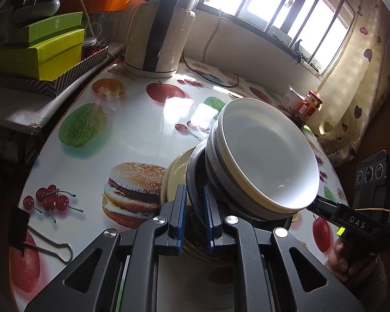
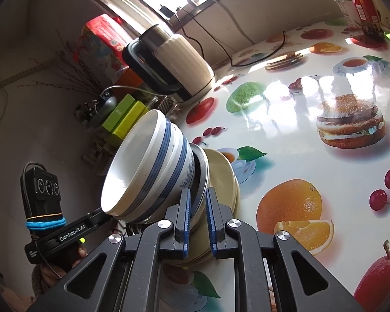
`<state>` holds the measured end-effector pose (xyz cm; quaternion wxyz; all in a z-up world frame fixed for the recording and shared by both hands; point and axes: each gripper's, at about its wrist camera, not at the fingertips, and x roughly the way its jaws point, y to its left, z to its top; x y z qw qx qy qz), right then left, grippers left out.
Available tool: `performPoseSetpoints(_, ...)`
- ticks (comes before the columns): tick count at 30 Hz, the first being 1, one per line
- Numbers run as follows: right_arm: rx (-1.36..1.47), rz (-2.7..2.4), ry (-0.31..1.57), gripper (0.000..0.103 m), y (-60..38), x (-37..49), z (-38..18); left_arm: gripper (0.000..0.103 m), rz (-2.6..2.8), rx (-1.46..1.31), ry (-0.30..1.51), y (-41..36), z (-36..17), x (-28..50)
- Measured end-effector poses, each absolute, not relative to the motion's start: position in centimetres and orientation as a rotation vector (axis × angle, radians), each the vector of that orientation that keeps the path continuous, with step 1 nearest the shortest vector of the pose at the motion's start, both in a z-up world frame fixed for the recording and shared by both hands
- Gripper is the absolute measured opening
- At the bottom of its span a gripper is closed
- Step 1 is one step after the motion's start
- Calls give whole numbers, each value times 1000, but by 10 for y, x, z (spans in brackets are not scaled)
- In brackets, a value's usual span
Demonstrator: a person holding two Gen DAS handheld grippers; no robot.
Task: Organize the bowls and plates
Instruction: 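Carry the pot and bowl stack over the beige plate stack with both tools, then lower the pot and bowls onto the beige plates and open both tools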
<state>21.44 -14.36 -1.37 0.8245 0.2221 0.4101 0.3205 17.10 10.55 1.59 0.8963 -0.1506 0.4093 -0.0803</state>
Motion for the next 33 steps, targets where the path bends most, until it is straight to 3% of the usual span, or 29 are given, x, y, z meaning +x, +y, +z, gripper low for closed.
performPoseSetpoints(5, 461, 670, 864, 14, -145, 213, -11, 15, -157, -303, 845, 105, 17, 170)
performPoseSetpoints(24, 418, 635, 833, 39, -150, 199, 2, 39, -105, -280, 824, 107, 27, 153)
performPoseSetpoints(28, 400, 634, 822, 46, -148, 194, 7, 40, -112, -275, 818, 105, 29, 147)
performPoseSetpoints(33, 378, 621, 811, 46, -148, 187, 11, 42, -103, -267, 813, 103, 33, 140)
